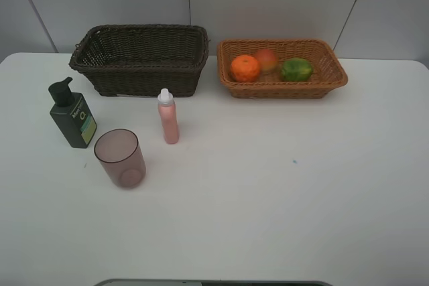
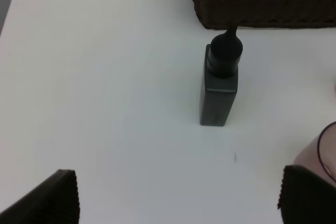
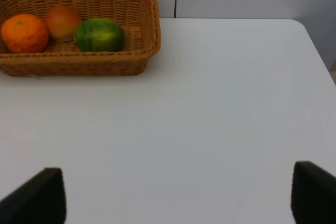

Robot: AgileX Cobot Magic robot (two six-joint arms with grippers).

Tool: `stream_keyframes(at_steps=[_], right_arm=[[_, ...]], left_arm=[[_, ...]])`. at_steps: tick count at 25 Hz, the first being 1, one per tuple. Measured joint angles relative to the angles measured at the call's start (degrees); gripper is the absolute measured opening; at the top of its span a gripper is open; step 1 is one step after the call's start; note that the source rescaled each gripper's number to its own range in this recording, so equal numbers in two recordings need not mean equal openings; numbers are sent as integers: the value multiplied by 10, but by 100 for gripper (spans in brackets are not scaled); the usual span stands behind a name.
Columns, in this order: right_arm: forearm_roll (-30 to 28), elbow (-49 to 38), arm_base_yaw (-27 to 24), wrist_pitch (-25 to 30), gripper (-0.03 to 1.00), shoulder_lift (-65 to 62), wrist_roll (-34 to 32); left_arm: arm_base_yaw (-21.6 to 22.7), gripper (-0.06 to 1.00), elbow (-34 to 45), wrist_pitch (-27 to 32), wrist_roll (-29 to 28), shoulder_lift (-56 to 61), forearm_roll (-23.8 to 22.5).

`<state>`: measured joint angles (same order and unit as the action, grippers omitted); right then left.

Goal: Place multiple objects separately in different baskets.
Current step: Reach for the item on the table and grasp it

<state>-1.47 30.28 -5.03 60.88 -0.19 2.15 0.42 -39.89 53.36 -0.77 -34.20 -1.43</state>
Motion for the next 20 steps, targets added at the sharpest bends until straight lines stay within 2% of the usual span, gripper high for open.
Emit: stream_keyframes(at_steps=[10, 15, 20], right_arm=[[0, 0, 0, 0, 74, 0, 0], [0, 0, 0, 0, 74, 0, 0], [0, 0, 0, 0, 74, 0, 0]], left_arm=[[0, 98, -145, -10, -1, -335, 1], [-4, 98, -193, -10, -2, -440, 1], [-37, 98, -234, -9, -2, -519, 1]])
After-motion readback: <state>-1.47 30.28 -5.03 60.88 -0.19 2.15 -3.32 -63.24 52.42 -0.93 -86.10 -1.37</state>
